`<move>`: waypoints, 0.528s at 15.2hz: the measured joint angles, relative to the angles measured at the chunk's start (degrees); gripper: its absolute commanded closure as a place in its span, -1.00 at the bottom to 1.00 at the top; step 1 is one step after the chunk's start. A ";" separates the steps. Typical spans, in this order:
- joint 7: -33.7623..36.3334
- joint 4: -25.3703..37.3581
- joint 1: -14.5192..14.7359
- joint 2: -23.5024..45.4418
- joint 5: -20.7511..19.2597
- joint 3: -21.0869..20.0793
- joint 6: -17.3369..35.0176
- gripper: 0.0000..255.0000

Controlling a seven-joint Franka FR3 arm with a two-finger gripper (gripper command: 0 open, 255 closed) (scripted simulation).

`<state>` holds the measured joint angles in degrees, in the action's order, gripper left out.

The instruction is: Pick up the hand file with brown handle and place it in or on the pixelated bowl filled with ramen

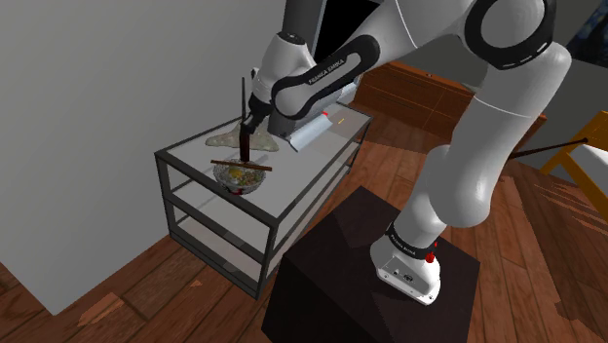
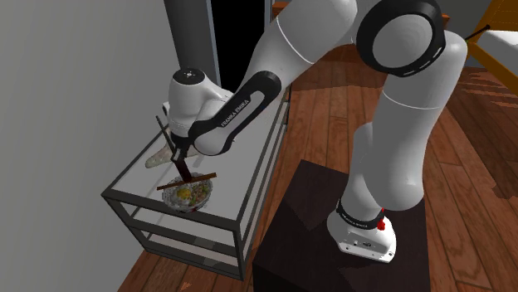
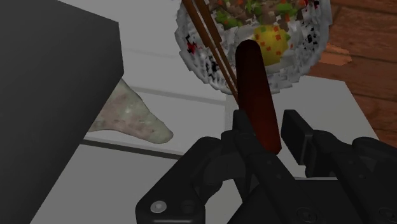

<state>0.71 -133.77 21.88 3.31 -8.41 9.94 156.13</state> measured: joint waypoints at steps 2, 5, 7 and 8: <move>0.56 0.01 0.16 1.09 -0.15 -0.11 1.04 1.00; 0.79 -0.33 0.12 3.10 -0.14 -0.11 3.37 1.00; 1.15 -0.86 0.18 3.89 -0.35 -0.08 4.68 1.00; 1.07 -0.95 0.12 4.21 -0.30 -0.07 5.09 1.00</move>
<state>1.79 -134.71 22.00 7.52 -8.70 9.88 161.22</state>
